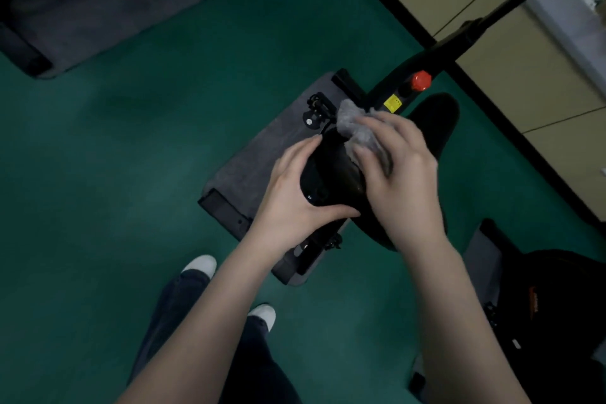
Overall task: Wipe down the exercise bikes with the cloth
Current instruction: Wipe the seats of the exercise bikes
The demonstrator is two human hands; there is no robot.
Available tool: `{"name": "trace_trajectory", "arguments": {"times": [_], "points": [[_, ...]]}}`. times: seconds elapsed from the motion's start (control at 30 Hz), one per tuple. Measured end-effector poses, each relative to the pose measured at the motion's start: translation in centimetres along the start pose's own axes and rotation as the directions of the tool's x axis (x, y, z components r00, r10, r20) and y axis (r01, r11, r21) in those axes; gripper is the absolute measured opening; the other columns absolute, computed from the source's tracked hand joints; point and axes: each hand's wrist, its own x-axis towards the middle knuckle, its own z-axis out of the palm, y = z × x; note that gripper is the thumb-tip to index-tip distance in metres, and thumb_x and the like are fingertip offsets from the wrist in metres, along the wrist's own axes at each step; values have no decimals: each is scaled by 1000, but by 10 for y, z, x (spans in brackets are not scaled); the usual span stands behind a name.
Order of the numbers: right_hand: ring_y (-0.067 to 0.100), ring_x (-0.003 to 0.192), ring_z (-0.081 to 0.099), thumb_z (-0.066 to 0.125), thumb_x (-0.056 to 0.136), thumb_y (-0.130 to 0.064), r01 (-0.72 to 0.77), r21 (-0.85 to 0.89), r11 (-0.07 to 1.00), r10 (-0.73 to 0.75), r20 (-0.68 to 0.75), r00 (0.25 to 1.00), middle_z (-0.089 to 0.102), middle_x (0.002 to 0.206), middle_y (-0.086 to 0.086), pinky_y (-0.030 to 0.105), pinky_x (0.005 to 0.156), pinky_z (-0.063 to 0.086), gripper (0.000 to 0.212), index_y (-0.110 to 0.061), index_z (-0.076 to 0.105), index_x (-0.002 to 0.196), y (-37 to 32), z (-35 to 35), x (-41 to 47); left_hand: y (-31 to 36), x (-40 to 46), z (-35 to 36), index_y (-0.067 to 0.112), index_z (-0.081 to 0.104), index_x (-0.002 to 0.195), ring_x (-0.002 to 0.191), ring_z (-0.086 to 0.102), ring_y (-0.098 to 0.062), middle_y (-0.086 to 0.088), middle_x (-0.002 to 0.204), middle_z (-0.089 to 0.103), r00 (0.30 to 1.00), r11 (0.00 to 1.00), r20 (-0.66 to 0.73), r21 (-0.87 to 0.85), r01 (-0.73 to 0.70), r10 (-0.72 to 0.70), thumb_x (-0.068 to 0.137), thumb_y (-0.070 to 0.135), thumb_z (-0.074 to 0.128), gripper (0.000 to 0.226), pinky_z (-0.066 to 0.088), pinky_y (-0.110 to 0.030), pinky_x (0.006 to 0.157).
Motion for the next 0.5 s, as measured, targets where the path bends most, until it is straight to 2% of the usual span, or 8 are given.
{"name": "trace_trajectory", "arguments": {"times": [0.07, 0.17, 0.27, 0.37, 0.5], "points": [[19, 120, 50, 62, 90, -8, 8, 29, 1000, -8, 6, 1000, 56, 125, 3, 15, 105, 33, 29, -12, 65, 119, -2, -3, -6, 0, -2, 1, 29, 39, 140, 133, 33, -3, 26, 134, 37, 1000, 1000, -7, -6, -1, 1, 54, 47, 85, 99, 32, -27, 110], [21, 121, 46, 65, 87, -5, 169, -31, 985, -166, 94, 982, 56, 123, 8, 19, 107, 32, 28, -8, 67, 115, -6, 0, -16, 0, -3, 1, 38, 37, 134, 131, 33, 1, 36, 127, 34, 1000, 999, -26, -49, 10, -12, 57, 42, 81, 89, 27, -11, 104], [21, 120, 45, 67, 87, -8, 258, -77, 963, -239, 198, 951, 57, 122, 8, 16, 106, 29, 27, -6, 68, 113, -4, 3, -1, -1, -4, 1, 36, 38, 135, 131, 32, 3, 31, 128, 36, 999, 998, -27, -62, 28, -30, 59, 42, 80, 87, 25, -7, 102], [21, 117, 49, 65, 89, -13, 184, -78, 980, -164, 206, 965, 58, 120, 6, 8, 101, 28, 26, -9, 66, 114, -2, 7, 22, -2, -5, 0, 28, 38, 140, 133, 30, 2, 28, 133, 34, 1000, 999, -18, -35, 9, -10, 59, 43, 85, 95, 24, -11, 106], [23, 113, 55, 60, 91, -11, -11, -47, 999, 15, 78, 997, 60, 117, 5, 27, 100, 40, 25, -10, 65, 115, 6, 5, 27, -1, -2, -8, 29, 42, 139, 131, 32, 1, 26, 134, 38, 1000, 1000, 0, 18, -11, 11, 60, 47, 84, 91, 20, -5, 104]]}}
